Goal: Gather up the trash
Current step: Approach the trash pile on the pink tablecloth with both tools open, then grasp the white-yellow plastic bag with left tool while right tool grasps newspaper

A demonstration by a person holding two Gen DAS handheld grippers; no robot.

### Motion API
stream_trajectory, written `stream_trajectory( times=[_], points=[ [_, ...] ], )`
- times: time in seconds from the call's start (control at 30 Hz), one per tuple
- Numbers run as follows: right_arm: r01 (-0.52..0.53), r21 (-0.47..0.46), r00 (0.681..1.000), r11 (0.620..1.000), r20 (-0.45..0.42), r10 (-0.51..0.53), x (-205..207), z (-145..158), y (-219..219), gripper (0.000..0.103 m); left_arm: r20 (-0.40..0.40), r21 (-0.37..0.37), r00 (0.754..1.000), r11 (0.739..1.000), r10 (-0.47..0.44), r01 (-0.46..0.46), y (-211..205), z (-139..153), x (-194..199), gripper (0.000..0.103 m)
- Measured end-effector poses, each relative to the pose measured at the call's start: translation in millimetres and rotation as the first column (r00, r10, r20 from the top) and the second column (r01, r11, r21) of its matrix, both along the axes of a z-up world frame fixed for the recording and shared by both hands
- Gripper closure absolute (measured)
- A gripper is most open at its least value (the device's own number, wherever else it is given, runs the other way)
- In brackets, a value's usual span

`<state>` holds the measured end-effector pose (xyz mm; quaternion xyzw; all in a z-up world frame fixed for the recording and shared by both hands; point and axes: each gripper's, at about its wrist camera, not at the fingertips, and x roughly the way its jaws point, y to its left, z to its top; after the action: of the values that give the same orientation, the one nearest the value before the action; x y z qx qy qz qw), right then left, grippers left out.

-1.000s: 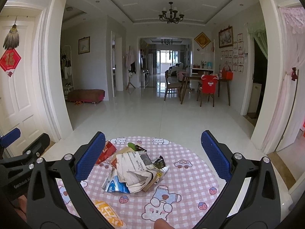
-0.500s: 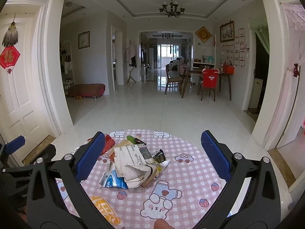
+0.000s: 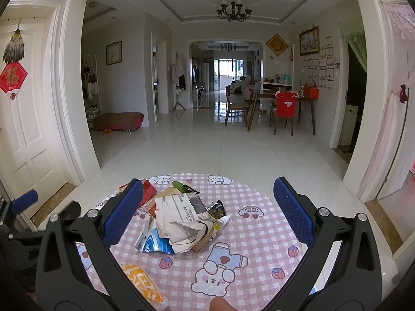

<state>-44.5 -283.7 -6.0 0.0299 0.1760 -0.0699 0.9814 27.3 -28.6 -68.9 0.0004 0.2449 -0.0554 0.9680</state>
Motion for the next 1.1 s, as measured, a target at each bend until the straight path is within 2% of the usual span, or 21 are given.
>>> stream_trajectory(
  times=[0.1, 0.27, 0.37, 0.47, 0.67, 0.7, 0.73, 0.8, 0.83, 0.9, 1.1],
  points=[
    [-0.007, 0.003, 1.000, 1.000, -0.021, 0.007, 0.9, -8.3, -1.6, 0.005, -0.054, 0.006, 0.998, 1.000, -0.012, 0.012, -5.4, -14.9, 5.1, 0.004],
    [-0.012, 0.005, 0.996, 1.000, -0.091, 0.013, 3.4, -34.9, -8.4, 0.005, -0.212, 0.031, 0.976, 0.998, -0.052, 0.060, -19.5, -67.9, 15.1, 0.004],
    [-0.010, 0.007, 0.990, 1.000, -0.140, 0.011, 5.3, -53.7, -14.9, 0.005, -0.308, 0.033, 0.949, 0.997, -0.061, 0.074, -26.2, -102.0, 22.1, 0.004],
    [-0.003, 0.015, 0.983, 1.000, -0.182, 0.006, 7.9, -70.6, -23.9, 0.005, -0.397, -0.004, 0.913, 0.995, -0.095, 0.102, -33.2, -130.4, 25.1, 0.004],
    [0.002, 0.039, 0.965, 0.999, -0.262, 0.008, 14.0, -102.0, -39.4, 0.005, -0.473, -0.050, 0.869, 0.989, -0.144, 0.137, -49.9, -167.4, 31.2, 0.004],
    [0.002, 0.043, 0.961, 0.999, -0.276, 0.010, 17.2, -107.5, -40.9, 0.005, -0.475, -0.071, 0.865, 0.987, -0.162, 0.146, -50.1, -170.1, 31.7, 0.011],
    [0.000, 0.045, 0.959, 0.999, -0.285, 0.013, 19.1, -110.9, -42.1, 0.005, -0.478, -0.096, 0.859, 0.983, -0.186, 0.159, -51.4, -173.2, 33.6, 0.028],
    [-0.007, 0.055, 0.950, 0.998, -0.313, 0.024, 25.6, -121.0, -43.6, 0.005, -0.505, -0.140, 0.831, 0.972, -0.235, 0.190, -55.1, -177.8, 37.9, 0.046],
    [-0.010, 0.060, 0.947, 0.998, -0.321, 0.029, 28.7, -124.0, -44.3, 0.005, -0.495, -0.116, 0.836, 0.971, -0.237, 0.207, -58.0, -176.9, 38.2, 0.050],
    [-0.019, 0.085, 0.939, 0.996, -0.341, 0.047, 37.3, -131.8, -46.0, 0.005, -0.492, -0.125, 0.830, 0.965, -0.262, 0.231, -59.0, -177.0, 40.4, 0.053],
    [-0.109, 0.188, 0.918, 0.976, -0.357, 0.171, 86.1, -142.7, -43.2, 0.008, -0.453, -0.131, 0.844, 0.958, -0.288, 0.256, -48.4, -168.4, 51.6, 0.058]
  ],
)
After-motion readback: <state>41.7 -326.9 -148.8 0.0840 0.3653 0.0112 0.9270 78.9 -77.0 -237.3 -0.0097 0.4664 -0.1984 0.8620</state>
